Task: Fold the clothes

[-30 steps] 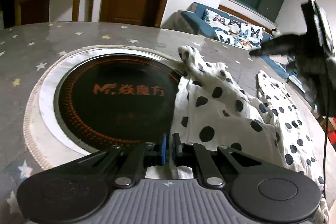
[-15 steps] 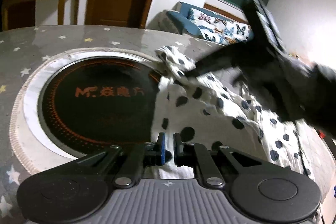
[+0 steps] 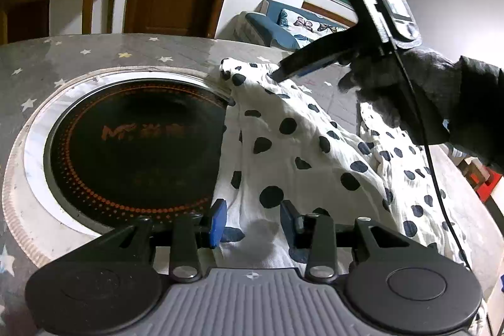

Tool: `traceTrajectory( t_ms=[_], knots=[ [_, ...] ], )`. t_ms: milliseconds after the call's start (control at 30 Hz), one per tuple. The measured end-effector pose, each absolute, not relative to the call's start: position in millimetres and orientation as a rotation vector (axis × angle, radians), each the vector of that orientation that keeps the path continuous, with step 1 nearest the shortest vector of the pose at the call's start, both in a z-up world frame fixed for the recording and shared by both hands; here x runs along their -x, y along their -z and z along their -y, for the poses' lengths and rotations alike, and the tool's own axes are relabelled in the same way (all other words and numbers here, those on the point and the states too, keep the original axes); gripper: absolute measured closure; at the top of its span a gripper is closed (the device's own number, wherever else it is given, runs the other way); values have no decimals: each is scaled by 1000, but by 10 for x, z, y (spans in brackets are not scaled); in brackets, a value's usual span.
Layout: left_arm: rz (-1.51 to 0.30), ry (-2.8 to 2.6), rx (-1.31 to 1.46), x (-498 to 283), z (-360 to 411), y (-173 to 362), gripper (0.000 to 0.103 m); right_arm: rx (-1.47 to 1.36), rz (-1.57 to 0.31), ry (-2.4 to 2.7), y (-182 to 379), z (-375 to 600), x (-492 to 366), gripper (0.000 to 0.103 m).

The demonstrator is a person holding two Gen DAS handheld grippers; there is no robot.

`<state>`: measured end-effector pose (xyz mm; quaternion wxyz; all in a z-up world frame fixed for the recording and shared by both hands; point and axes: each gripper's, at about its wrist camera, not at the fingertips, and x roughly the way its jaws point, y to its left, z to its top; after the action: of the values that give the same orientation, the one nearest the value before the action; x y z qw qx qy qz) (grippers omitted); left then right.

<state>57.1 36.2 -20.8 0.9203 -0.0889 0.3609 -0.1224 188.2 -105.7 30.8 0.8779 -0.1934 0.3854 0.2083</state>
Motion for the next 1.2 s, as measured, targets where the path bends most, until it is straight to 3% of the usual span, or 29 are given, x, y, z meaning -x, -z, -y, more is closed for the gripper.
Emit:
traceTrajectory(
  t_ms=[100, 267, 333, 533, 833, 1200],
  knots=[
    [-736, 247, 175, -576, -357, 221, 67, 373, -832, -449, -228, 956, -1947, 65],
    [-732, 230, 158, -606, -361, 245, 97, 281, -862, -463, -132, 865, -2140, 64],
    [-734, 221, 164, -610, -384, 244, 101, 235, -861, -453, -118, 888, -2228, 60],
    [-710, 150, 193, -569, -527, 217, 103, 157, -846, -428, -91, 919, -2399, 49],
    [-693, 58, 219, -538, -731, 179, 103, 181, -819, -428, -59, 584, -2540, 42],
    [-691, 58, 261, -507, -795, 162, 102, 266, -797, -491, -323, 609, -2240, 42]
  ],
)
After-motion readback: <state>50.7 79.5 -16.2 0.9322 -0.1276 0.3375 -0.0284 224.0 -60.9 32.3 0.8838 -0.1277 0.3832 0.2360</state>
